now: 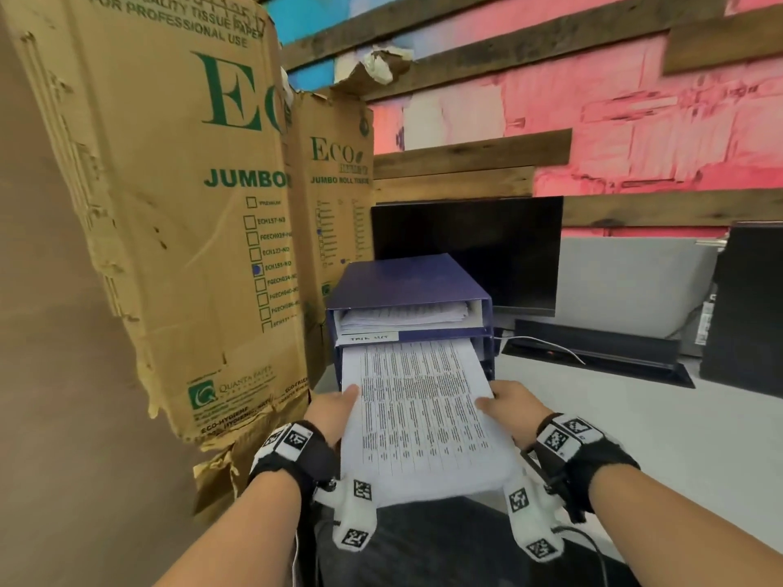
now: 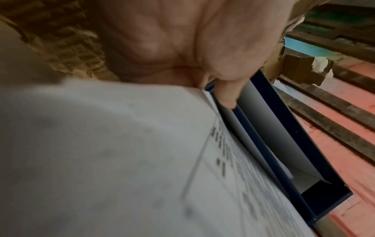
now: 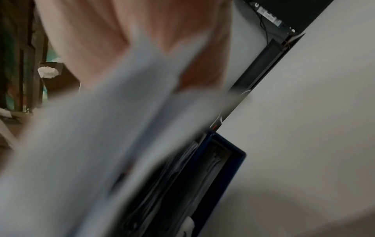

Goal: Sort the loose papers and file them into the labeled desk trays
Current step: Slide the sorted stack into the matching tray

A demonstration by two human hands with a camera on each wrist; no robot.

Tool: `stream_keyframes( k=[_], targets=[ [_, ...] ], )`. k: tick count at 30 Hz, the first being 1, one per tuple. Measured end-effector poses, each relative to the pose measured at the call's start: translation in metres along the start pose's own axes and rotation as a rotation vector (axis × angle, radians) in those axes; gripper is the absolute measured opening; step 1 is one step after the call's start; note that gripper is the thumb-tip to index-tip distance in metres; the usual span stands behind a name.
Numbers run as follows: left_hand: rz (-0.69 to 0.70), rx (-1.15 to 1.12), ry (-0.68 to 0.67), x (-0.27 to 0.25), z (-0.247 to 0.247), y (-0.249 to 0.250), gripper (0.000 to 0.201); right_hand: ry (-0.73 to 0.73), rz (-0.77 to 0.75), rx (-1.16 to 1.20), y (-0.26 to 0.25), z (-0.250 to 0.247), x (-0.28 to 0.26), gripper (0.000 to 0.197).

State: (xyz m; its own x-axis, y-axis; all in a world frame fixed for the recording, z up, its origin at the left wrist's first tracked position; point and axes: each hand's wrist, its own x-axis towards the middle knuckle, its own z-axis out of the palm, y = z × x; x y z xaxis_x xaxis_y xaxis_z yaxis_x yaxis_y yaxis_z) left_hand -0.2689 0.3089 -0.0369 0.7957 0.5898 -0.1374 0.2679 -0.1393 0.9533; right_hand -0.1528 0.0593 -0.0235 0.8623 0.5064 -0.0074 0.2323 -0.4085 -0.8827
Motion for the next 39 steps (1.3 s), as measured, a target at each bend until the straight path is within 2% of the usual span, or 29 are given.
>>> stream_keyframes(
  k=[3,6,8,11,13,16,18,19,22,24,26,28,31,33,35,39],
  targets=[
    [-0.076,0.044,-0.082,-0.01,0.007,0.014,0.03,0.136,-0.016,0.021,-0.014,0.001,0.009,0.019],
    [-0.04,0.055,-0.085,0.001,0.01,0.007,0.033,0.249,-0.017,0.104,-0.018,0.002,0.021,0.024],
    [-0.011,0.076,-0.04,0.019,0.007,0.001,0.034,0.233,0.033,0.172,-0.019,0.003,0.025,0.029],
    [0.02,-0.034,0.051,0.043,0.009,0.005,0.034,-0.004,0.215,0.264,-0.016,0.0,0.014,0.021],
    [0.023,-0.059,0.111,0.049,0.012,0.016,0.029,-0.071,0.238,0.25,-0.011,-0.005,0.011,0.018],
    [-0.05,-0.152,0.108,0.037,0.016,0.034,0.026,0.053,0.215,0.405,-0.009,-0.004,0.018,0.016],
    [-0.154,-0.237,0.058,0.029,0.018,0.039,0.034,0.139,0.213,0.507,-0.016,0.001,0.026,0.018],
    [-0.162,-0.233,0.036,0.027,0.019,0.039,0.038,0.165,0.209,0.556,-0.021,0.005,0.03,0.021],
    [-0.095,-0.177,0.003,0.027,0.015,0.035,0.038,0.231,0.203,0.774,-0.035,0.016,0.044,0.04],
    [-0.052,-0.174,0.012,0.029,0.014,0.034,0.021,0.24,0.184,0.888,-0.044,0.022,0.052,0.044],
    [-0.005,-0.169,0.03,0.031,0.012,0.035,0.005,0.224,0.139,0.945,-0.05,0.028,0.059,0.041],
    [0.032,-0.127,0.016,0.034,0.013,0.036,0.01,0.217,0.099,0.96,-0.052,0.031,0.063,0.028],
    [0.042,-0.063,0.002,0.042,0.018,0.036,0.024,0.249,0.082,0.812,-0.047,0.029,0.07,0.022],
    [0.052,-0.005,0.011,0.045,0.024,0.038,0.028,0.332,0.077,0.523,-0.036,0.026,0.076,0.026],
    [0.063,0.04,0.002,0.047,0.03,0.041,0.031,0.382,0.036,0.166,-0.027,0.025,0.079,0.017],
    [0.076,0.068,-0.011,0.052,0.037,0.044,0.037,0.302,-0.051,-0.254,-0.026,0.025,0.079,0.025]
  ],
)
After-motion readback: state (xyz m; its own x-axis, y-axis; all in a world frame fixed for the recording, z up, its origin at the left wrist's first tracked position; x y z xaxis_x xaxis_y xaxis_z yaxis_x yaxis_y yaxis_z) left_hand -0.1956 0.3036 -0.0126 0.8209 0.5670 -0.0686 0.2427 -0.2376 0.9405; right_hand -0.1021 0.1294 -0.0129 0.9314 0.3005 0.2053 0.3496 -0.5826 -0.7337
